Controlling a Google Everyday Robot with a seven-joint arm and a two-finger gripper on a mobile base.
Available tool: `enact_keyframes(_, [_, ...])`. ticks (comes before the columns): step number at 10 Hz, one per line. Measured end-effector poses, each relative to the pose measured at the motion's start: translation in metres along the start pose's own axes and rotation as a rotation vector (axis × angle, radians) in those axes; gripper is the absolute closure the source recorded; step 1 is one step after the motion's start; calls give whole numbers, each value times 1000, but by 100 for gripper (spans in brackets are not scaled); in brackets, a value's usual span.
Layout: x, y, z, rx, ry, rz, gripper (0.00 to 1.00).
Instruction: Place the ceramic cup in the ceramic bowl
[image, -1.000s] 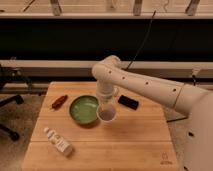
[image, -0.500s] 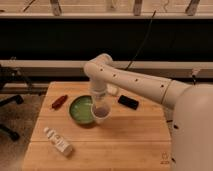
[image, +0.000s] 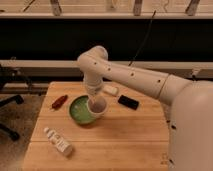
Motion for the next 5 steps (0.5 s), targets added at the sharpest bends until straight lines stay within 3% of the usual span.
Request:
enact_keyframes(3, [-12,-18,-4,2,8,-53,100])
enact_keyframes(5, [-12,-18,5,-7,4,-39,100])
